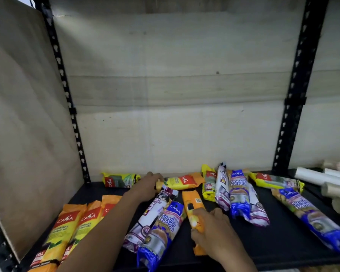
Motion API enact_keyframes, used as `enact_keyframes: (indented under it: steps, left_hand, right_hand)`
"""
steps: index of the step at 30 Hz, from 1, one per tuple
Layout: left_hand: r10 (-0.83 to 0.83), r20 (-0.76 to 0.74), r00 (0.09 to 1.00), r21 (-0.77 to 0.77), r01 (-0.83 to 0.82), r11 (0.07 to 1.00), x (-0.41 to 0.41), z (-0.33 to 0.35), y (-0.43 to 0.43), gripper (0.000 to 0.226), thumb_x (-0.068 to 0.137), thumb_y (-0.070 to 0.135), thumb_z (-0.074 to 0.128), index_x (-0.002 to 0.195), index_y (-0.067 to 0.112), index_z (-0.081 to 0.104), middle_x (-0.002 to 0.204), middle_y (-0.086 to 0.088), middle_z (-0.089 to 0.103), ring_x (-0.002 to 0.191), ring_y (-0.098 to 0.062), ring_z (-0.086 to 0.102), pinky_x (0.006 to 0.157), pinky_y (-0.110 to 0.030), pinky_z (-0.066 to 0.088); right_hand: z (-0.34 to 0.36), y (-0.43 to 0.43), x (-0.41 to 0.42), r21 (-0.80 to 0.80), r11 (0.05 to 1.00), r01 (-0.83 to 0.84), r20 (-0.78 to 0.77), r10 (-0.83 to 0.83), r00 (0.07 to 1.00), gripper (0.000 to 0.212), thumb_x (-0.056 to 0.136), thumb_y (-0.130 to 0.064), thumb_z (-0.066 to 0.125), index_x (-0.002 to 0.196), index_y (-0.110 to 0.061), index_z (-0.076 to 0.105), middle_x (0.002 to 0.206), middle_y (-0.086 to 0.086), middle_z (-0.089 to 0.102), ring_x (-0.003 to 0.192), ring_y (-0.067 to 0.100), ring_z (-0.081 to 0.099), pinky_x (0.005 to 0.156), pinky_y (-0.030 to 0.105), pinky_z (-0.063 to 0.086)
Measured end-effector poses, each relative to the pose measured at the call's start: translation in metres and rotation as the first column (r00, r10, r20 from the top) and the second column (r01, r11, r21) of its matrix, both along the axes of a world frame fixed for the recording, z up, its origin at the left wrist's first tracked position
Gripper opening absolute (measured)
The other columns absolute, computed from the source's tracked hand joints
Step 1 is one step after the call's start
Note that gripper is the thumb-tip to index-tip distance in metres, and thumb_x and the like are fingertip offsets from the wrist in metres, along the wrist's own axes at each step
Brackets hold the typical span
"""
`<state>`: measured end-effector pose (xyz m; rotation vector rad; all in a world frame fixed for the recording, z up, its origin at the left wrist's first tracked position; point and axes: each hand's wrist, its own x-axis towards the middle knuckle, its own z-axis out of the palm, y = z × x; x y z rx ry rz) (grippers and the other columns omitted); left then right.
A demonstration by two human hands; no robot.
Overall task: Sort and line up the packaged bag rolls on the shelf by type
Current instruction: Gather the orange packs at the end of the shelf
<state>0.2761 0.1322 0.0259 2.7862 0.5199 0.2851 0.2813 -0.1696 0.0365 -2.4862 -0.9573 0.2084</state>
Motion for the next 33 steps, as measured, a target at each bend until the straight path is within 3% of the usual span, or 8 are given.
enact_keyframes:
  steps: [4,9,15,20,22,26,30,33]
  left_hand:
    - [-0.016,0.041,0.999,0.036,0.014,0.999,-0.005,0.005,-0.007,0.040,0.087,0.018,0.070,0.119,0.036,0.054,0.107,0.001,0.039,0.093,-0.020,0.053,0.080,-0.031,0.047]
    - [0.010,0.117,0.993,0.095,-0.021,0.995,-0.028,0.013,-0.018,0.044,0.087,0.025,0.072,0.127,0.031,0.056,0.111,0.003,0.040,0.092,-0.017,0.054,0.079,-0.030,0.047]
    - [0.114,0.254,0.960,0.145,-0.154,0.977,-0.076,0.032,-0.026,0.048,0.085,0.032,0.073,0.130,0.024,0.059,0.118,0.000,0.046,0.102,-0.021,0.057,0.083,-0.033,0.049]
    - [0.306,0.450,0.839,-0.005,-0.340,0.940,-0.136,0.040,-0.041,0.048,0.077,0.045,0.076,0.120,0.029,0.066,0.111,0.001,0.051,0.100,-0.019,0.059,0.083,-0.034,0.051]
    - [0.374,0.497,0.783,-0.042,-0.408,0.912,-0.162,0.040,-0.050,0.047,0.076,0.048,0.076,0.118,0.030,0.068,0.119,0.000,0.055,0.106,-0.019,0.058,0.084,-0.033,0.051]
    - [0.485,0.501,0.716,-0.088,-0.516,0.852,-0.215,0.038,-0.066,0.045,0.079,0.052,0.073,0.118,0.031,0.067,0.118,0.004,0.055,0.091,-0.006,0.050,0.070,-0.025,0.042]
    - [0.588,0.503,0.633,-0.141,-0.611,0.779,-0.256,0.031,-0.070,0.042,0.077,0.055,0.073,0.112,0.031,0.068,0.114,0.005,0.055,0.087,-0.010,0.054,0.067,-0.030,0.050]
    - [0.642,0.497,0.584,-0.146,-0.673,0.725,-0.279,0.027,-0.072,0.042,0.077,0.056,0.072,0.112,0.032,0.067,0.114,0.005,0.053,0.088,-0.011,0.052,0.065,-0.029,0.045]
  right_hand:
    - [0.000,0.000,0.002,0.044,0.999,0.024,-0.027,-0.023,0.999,0.051,0.087,-0.045,0.061,0.134,-0.047,0.042,0.122,-0.003,0.038,0.116,0.016,0.041,0.089,0.032,0.047]
    - [0.004,-0.001,0.003,0.149,0.987,0.063,-0.026,-0.060,0.998,0.046,0.086,-0.045,0.062,0.130,-0.042,0.051,0.118,-0.003,0.042,0.111,0.015,0.046,0.082,0.030,0.046]
    - [0.013,0.005,-0.006,0.306,0.952,0.030,-0.001,-0.031,1.000,0.043,0.084,-0.046,0.068,0.124,-0.041,0.055,0.112,-0.005,0.040,0.100,0.010,0.040,0.076,0.028,0.039]
    - [0.020,0.027,-0.032,0.450,0.892,-0.047,-0.027,0.066,0.997,0.040,0.077,-0.051,0.071,0.114,-0.043,0.061,0.101,-0.008,0.048,0.091,0.010,0.055,0.078,0.034,0.053]
    - [0.021,0.037,-0.044,0.508,0.857,-0.085,-0.019,0.110,0.994,0.040,0.074,-0.049,0.074,0.112,-0.041,0.065,0.101,-0.008,0.053,0.087,0.005,0.056,0.074,0.028,0.052]
    - [0.020,0.058,-0.068,0.547,0.822,-0.161,-0.036,0.215,0.976,0.042,0.073,-0.052,0.076,0.113,-0.043,0.065,0.109,-0.010,0.054,0.088,0.003,0.059,0.067,0.021,0.054]
    - [0.021,0.077,-0.089,0.526,0.818,-0.233,-0.018,0.284,0.959,0.041,0.075,-0.054,0.075,0.112,-0.041,0.064,0.106,-0.009,0.050,0.088,0.003,0.057,0.068,0.021,0.052]
    - [0.022,0.094,-0.103,0.507,0.818,-0.273,-0.009,0.322,0.947,0.041,0.073,-0.059,0.072,0.110,-0.042,0.063,0.103,-0.010,0.048,0.089,0.005,0.056,0.072,0.027,0.054]
